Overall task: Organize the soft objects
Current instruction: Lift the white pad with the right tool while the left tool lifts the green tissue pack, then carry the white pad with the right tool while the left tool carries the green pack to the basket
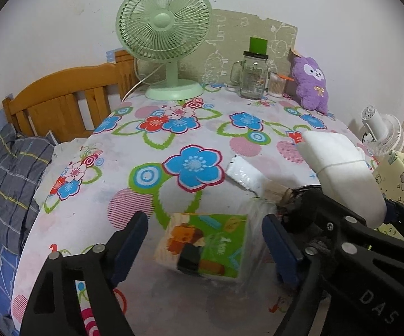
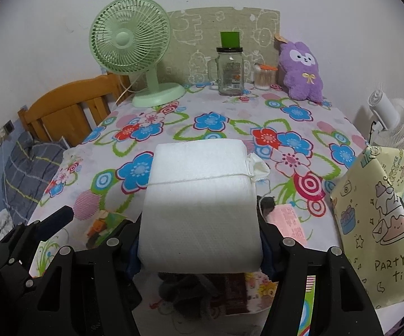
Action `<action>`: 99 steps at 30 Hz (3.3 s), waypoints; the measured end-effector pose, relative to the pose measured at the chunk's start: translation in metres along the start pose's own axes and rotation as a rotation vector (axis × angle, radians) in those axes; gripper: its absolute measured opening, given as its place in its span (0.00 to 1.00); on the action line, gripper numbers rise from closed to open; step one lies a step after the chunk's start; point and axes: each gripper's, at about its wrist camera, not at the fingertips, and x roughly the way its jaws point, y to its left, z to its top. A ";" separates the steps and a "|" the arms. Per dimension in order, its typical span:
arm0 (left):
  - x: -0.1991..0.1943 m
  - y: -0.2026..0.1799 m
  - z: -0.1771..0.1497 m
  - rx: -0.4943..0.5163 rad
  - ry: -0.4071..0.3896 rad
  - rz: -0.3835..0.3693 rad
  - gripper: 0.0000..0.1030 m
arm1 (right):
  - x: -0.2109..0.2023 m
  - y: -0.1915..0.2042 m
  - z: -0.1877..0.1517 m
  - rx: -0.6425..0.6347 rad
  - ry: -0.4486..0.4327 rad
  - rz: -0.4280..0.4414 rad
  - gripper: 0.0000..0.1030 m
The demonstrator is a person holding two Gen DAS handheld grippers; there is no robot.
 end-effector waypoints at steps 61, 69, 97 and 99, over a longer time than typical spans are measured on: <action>-0.096 -0.096 0.035 0.063 -0.129 -0.033 0.66 | -0.108 -0.058 0.032 -0.032 -0.140 0.003 0.66; -0.100 -0.121 0.043 0.077 -0.152 -0.052 0.66 | -0.121 -0.083 0.038 -0.019 -0.167 -0.007 0.66; -0.082 -0.218 0.050 0.199 -0.151 -0.190 0.66 | -0.130 -0.173 0.037 0.057 -0.186 -0.113 0.66; -0.080 -0.225 0.049 0.210 -0.148 -0.200 0.66 | -0.130 -0.181 0.036 0.066 -0.184 -0.121 0.66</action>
